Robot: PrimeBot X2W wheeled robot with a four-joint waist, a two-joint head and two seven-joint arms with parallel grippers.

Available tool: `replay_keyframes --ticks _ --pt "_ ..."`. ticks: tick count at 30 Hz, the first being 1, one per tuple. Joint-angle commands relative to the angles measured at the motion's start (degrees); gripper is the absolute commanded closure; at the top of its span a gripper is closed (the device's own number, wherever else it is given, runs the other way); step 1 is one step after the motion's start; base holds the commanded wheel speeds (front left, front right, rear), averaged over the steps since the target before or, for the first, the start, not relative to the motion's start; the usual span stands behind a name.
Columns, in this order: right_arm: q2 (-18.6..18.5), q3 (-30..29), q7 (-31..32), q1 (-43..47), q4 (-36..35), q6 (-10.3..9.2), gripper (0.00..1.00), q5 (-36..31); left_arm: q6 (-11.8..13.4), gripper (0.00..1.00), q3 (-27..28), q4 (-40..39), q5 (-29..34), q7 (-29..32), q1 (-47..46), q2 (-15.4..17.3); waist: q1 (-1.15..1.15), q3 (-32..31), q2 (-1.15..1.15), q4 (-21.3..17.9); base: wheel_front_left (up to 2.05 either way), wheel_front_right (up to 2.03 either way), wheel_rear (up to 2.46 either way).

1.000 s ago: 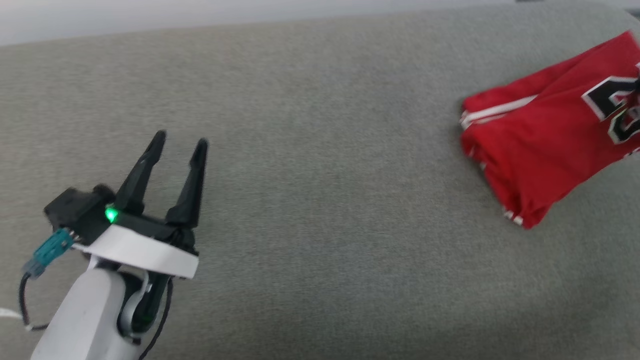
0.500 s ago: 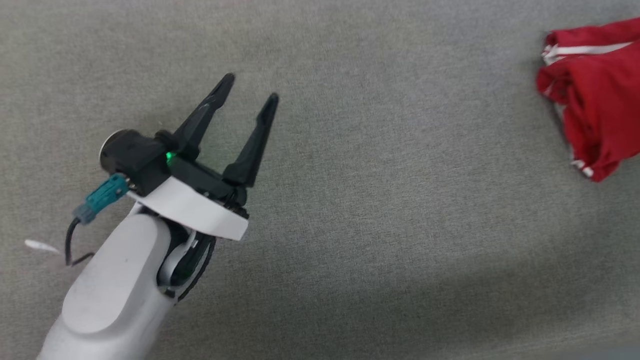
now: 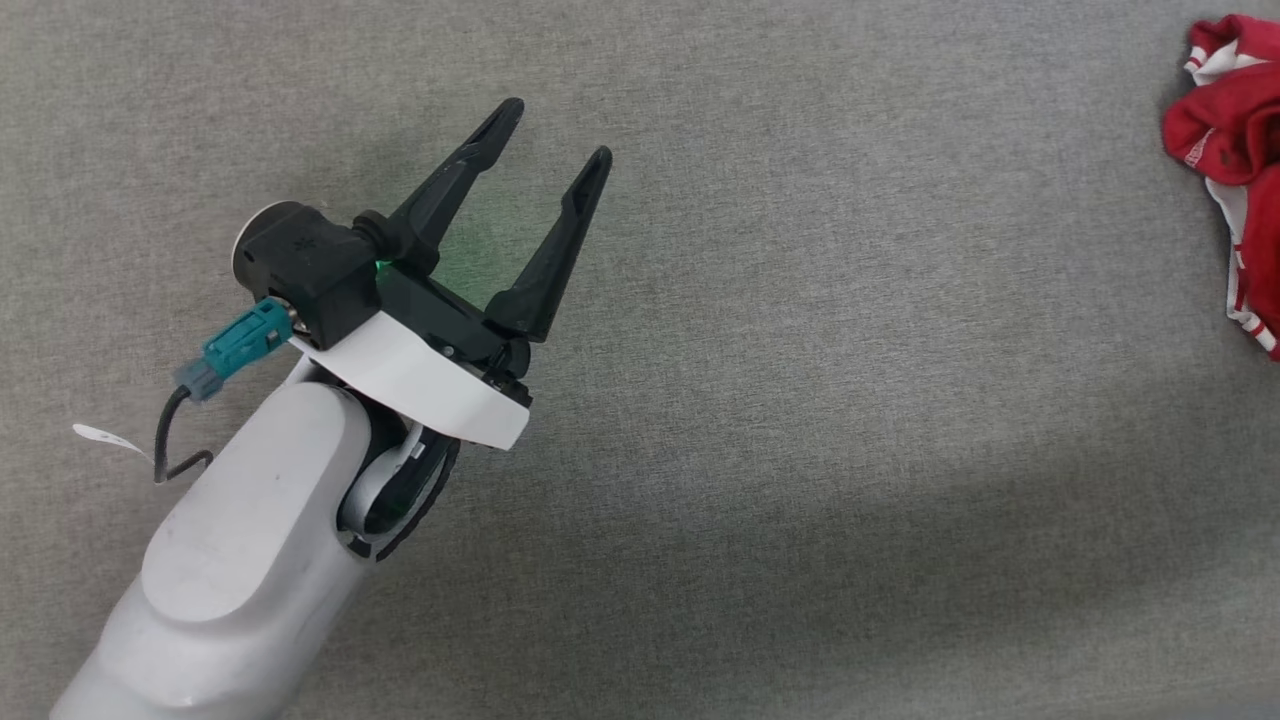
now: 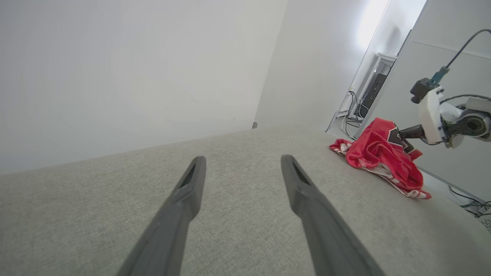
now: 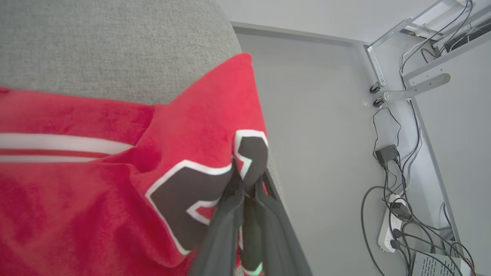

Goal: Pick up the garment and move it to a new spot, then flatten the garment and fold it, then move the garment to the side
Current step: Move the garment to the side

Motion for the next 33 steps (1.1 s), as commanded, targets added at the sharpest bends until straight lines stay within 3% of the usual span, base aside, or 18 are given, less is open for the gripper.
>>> replay_keyframes --ticks 1,2,4,15,23,33 --pt "0.3 -0.7 -0.9 -0.9 0.6 -0.05 0.59 -1.1 -0.2 0.00 0.1 0.2 -0.2 -0.1 -1.0 0.3 0.00 0.0 0.00 0.2 0.00 0.00 0.00" --pt "0.3 -0.7 -0.9 -0.9 0.6 -0.05 0.59 -1.1 -0.2 0.00 0.1 0.2 -0.2 -0.1 -1.0 0.3 0.00 0.0 0.00 0.2 0.00 0.00 0.00" --pt "1.0 -1.7 -1.9 -1.4 1.5 -0.05 0.00 -2.3 -0.2 0.00 0.5 0.2 -0.5 -0.1 -0.9 0.4 0.00 -0.2 0.00 0.4 0.00 0.00 0.00" --pt "3.7 -3.7 -6.7 -3.0 3.6 -0.05 0.00 -4.0 -0.2 0.00 4.9 0.1 -0.7 -0.1 3.1 0.6 0.00 -4.3 0.00 0.7 0.00 0.00 0.00" --pt "8.4 -0.2 -12.9 0.3 1.5 -0.05 0.00 2.6 -0.2 0.00 10.5 0.8 -0.7 -0.1 9.1 0.4 0.00 -9.7 0.00 1.7 0.00 0.00 0.00" --pt "13.1 8.2 -21.4 12.1 -8.7 -0.05 0.00 14.2 -0.2 0.00 22.0 -1.0 3.1 -0.1 19.6 -0.8 0.00 -17.3 0.00 3.8 0.00 0.00 0.00"
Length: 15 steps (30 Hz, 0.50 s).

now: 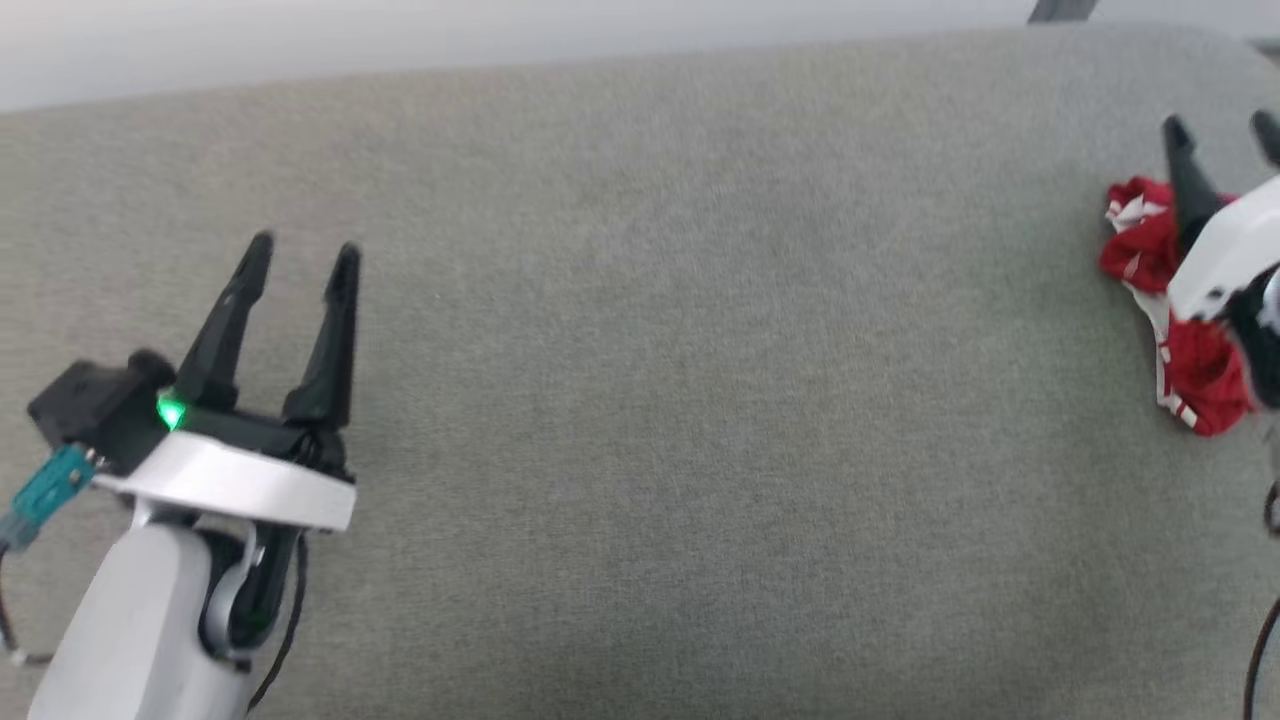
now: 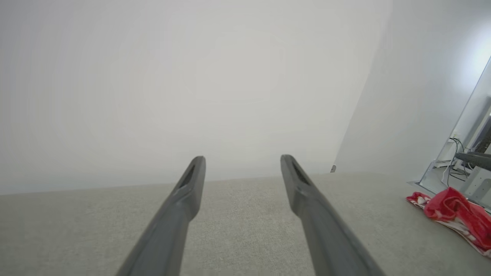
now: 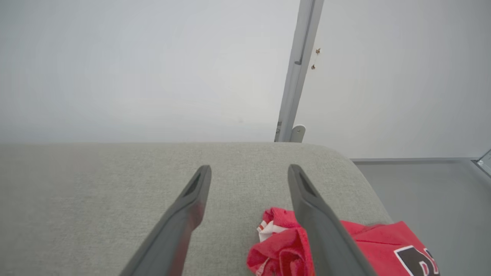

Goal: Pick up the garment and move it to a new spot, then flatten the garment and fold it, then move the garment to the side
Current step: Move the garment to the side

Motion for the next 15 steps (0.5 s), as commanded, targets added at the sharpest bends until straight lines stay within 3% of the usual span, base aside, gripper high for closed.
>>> replay_keyframes --ticks 1,15 --pt "0.5 0.8 -1.2 2.8 -1.7 -0.05 0.00 2.2 -0.2 0.00 1.4 -0.5 1.0 -0.1 2.3 -0.1 0.00 -2.0 0.00 1.1 0.00 0.00 0.00" --pt "1.1 4.7 -9.8 21.7 -14.9 -0.05 0.00 5.4 -0.2 0.00 12.6 -4.3 6.2 -0.1 17.4 -2.7 0.00 -9.3 0.00 3.3 0.00 0.00 0.00"
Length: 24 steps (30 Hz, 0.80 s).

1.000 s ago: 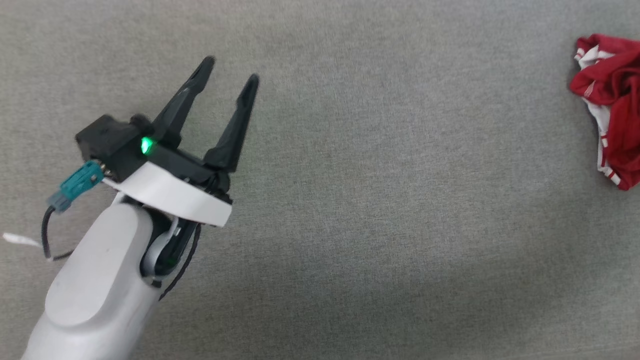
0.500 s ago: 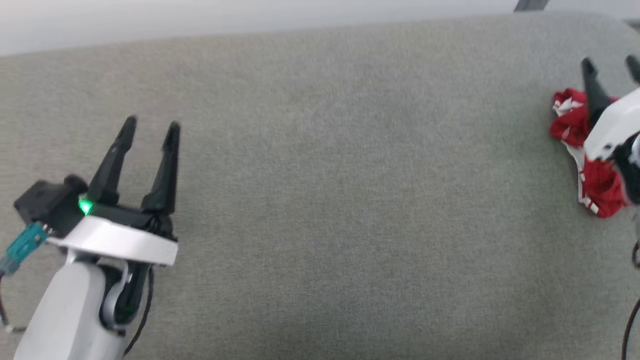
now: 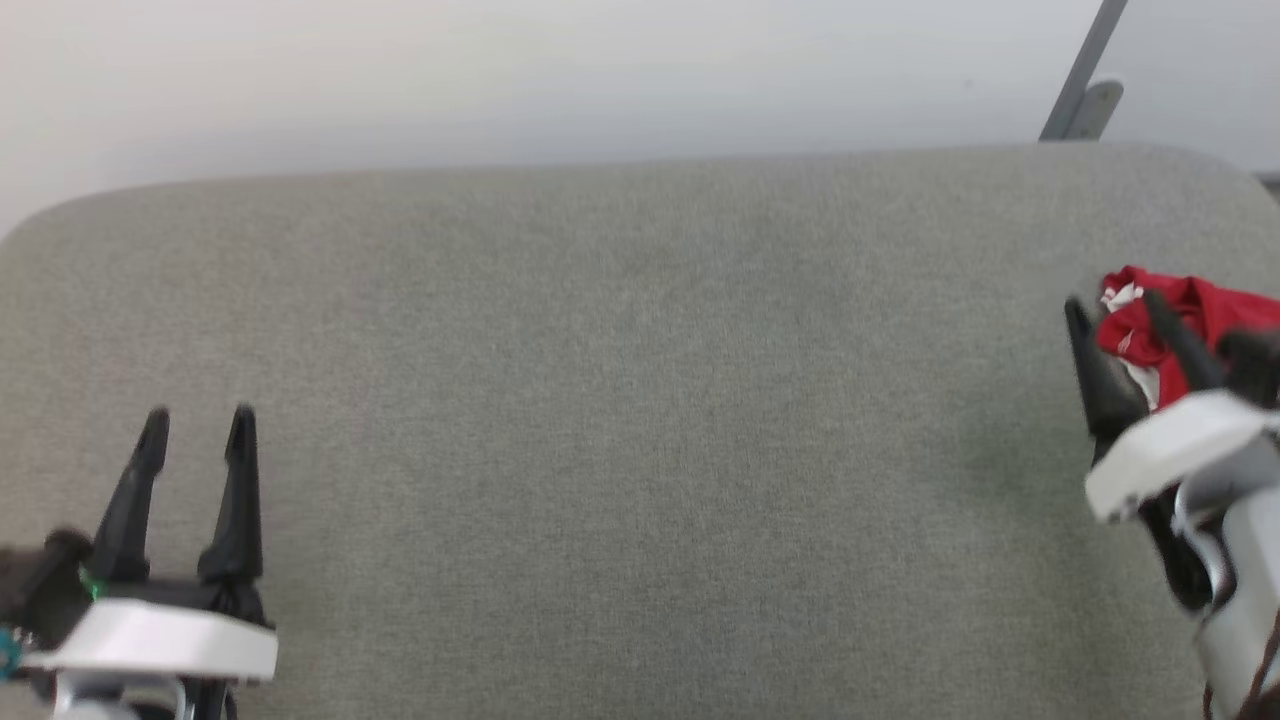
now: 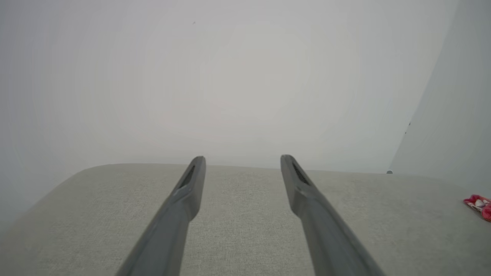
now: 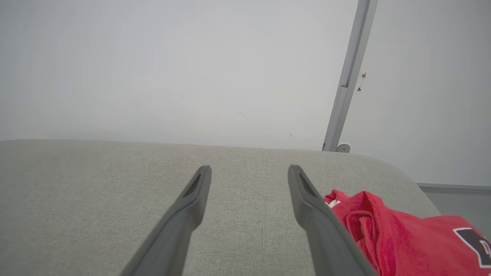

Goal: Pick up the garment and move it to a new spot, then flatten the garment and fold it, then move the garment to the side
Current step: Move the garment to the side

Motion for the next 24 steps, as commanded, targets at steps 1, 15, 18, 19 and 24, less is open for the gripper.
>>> replay_keyframes --ticks 1,15,18,19,24 --pt "0.2 -0.2 -0.6 1.8 -0.7 -0.05 0.00 0.0 -0.2 0.00 0.6 -0.4 0.7 -0.1 1.3 -0.6 0.00 -1.3 0.00 0.5 0.00 0.00 0.00" --pt "4.7 -4.3 -4.6 19.9 -9.9 -0.04 0.00 -0.3 -0.2 0.00 5.5 -2.9 1.0 -0.1 13.2 -2.7 0.00 -6.2 0.00 1.3 0.00 0.00 0.00" --pt "5.5 -5.4 -5.2 22.8 -11.4 -0.05 0.00 -0.4 -0.2 0.00 5.6 -2.5 1.1 -0.1 14.3 -2.7 0.00 -6.7 0.00 1.3 0.00 0.00 0.00" --pt "5.7 -5.6 -5.3 23.6 -11.9 -0.04 0.00 -0.7 -0.2 0.00 5.7 -2.5 0.8 -0.1 14.8 -2.9 0.00 -6.9 0.00 1.3 0.00 0.00 0.00" --pt "7.1 -7.3 -5.7 27.2 -14.5 -0.04 0.00 -1.2 -0.2 0.00 5.8 -2.1 0.3 -0.1 16.4 -3.2 0.00 -7.4 0.00 1.4 0.00 0.00 0.00"
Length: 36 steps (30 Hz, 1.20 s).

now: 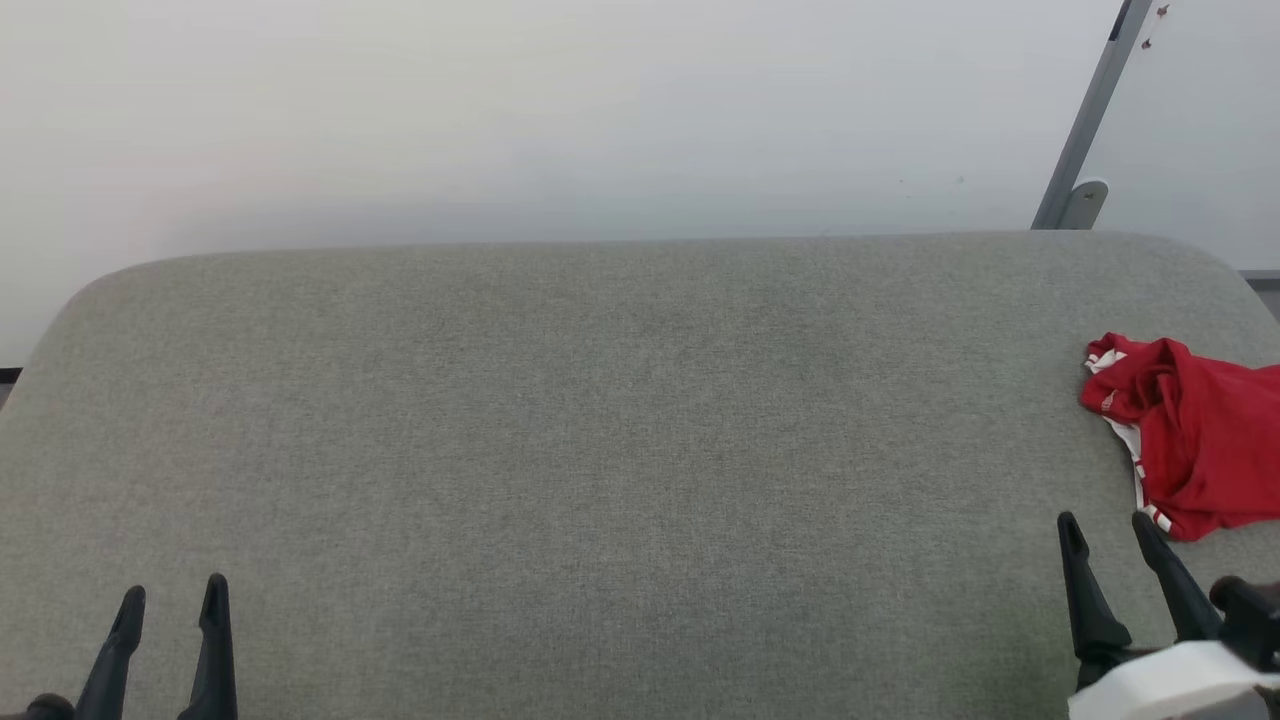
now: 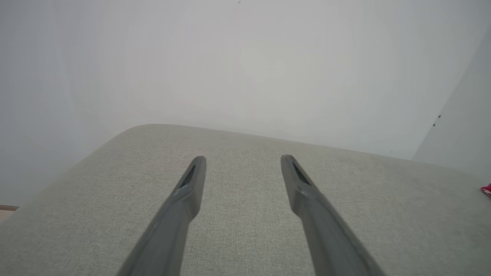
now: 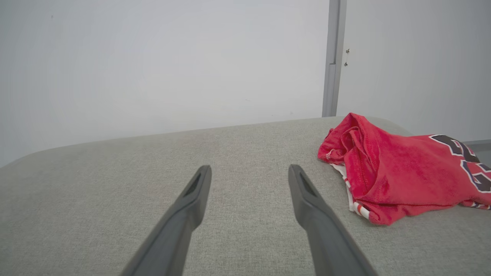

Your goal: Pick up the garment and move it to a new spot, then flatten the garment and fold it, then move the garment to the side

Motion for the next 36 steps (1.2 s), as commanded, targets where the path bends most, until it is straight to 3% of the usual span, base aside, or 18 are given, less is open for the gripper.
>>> replay_keyframes --ticks 1,19,20,24,36 --pt "0.3 -0.4 -0.4 1.0 -0.7 -0.03 0.00 -0.4 -0.2 0.00 0.1 0.1 -0.1 -0.1 0.5 0.0 0.00 -0.1 0.00 0.0 0.00 0.00 0.00" --pt "3.7 -3.1 1.4 5.3 -6.8 -0.03 0.00 -2.9 -0.2 0.00 -1.2 0.2 -0.5 -0.1 0.7 -0.2 0.00 -0.3 0.00 0.7 0.00 0.00 0.00" --pt "3.5 -3.3 1.5 4.7 -6.8 0.00 1.00 -2.8 0.0 1.00 -1.2 0.2 -0.5 0.0 0.4 -0.3 0.00 -0.4 0.00 0.7 0.00 0.00 0.00" --pt "4.3 -3.2 1.8 4.8 -5.2 0.00 1.00 -2.1 0.0 1.00 -1.6 1.8 -1.3 0.2 0.3 -1.5 0.00 -0.3 0.00 0.7 0.00 0.00 0.00" --pt "5.4 -3.8 5.0 2.8 -4.9 0.00 1.00 9.5 0.0 1.00 -1.3 3.6 -11.9 3.6 -3.0 -3.2 0.00 -0.1 0.00 0.4 0.00 0.00 0.00"
